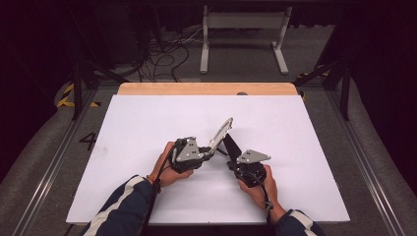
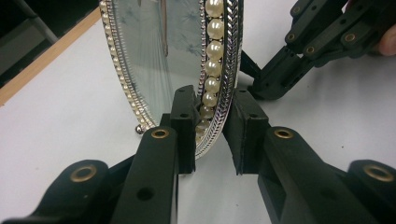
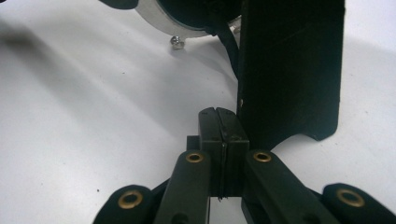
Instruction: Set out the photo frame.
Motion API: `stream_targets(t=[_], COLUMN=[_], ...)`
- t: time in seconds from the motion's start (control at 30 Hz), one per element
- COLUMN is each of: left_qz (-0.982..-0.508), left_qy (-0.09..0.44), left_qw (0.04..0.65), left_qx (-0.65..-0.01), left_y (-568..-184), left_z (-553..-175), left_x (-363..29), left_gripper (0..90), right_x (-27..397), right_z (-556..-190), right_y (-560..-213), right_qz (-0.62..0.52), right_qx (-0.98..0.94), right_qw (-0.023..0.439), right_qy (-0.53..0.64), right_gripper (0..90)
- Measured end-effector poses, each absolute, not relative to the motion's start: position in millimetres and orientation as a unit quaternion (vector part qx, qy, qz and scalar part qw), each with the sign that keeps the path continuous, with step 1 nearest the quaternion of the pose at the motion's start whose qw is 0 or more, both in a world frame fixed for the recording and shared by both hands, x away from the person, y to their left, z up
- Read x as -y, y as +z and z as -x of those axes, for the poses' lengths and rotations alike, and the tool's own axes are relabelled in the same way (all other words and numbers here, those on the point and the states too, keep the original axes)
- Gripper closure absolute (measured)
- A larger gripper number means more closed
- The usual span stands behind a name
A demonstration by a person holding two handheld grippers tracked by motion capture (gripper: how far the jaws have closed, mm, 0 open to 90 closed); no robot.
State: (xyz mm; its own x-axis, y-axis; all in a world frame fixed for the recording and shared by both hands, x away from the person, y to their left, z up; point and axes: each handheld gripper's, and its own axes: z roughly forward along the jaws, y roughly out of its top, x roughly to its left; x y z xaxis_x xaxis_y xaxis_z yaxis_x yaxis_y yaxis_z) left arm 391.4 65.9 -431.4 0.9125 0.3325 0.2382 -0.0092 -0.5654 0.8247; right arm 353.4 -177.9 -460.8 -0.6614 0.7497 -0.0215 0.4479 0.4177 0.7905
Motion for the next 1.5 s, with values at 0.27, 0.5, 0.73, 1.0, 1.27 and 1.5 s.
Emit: stream_targets(t=[0.27, 0.5, 0.73, 1.0, 1.27, 1.5], left_qz=[-0.861, -0.858, -0.857, -0.858, -0.857, -0.857], left_qy=[0.166, 0.149, 0.148, 0.150, 0.143, 0.142], left_qw=[0.470, 0.480, 0.483, 0.481, 0.484, 0.485], left_qx=[-0.098, -0.105, -0.104, -0.102, -0.102, -0.102], left_y=[-432.8, -434.0, -434.5, -434.0, -434.5, -434.0], left_z=[-393.8, -395.8, -395.3, -394.3, -394.8, -394.5], left_x=[-65.0, -64.4, -61.0, -57.6, -53.4, -48.3], left_gripper=[72.8, 71.5, 71.3, 71.0, 70.6, 70.6], right_x=[182.4, 185.7, 188.4, 191.4, 195.7, 198.8], right_z=[-354.8, -356.4, -358.0, -359.8, -364.7, -369.2], right_y=[-461.0, -460.9, -460.8, -460.6, -460.6, -460.6], right_qz=[-0.367, -0.369, -0.370, -0.374, -0.377, -0.383], right_qx=[-0.822, -0.821, -0.821, -0.820, -0.819, -0.816], right_qw=[0.196, 0.202, 0.209, 0.210, 0.209, 0.211], right_qy=[0.389, 0.385, 0.381, 0.380, 0.379, 0.377], right_gripper=[90.0, 90.0, 90.0, 90.0, 90.0, 90.0])
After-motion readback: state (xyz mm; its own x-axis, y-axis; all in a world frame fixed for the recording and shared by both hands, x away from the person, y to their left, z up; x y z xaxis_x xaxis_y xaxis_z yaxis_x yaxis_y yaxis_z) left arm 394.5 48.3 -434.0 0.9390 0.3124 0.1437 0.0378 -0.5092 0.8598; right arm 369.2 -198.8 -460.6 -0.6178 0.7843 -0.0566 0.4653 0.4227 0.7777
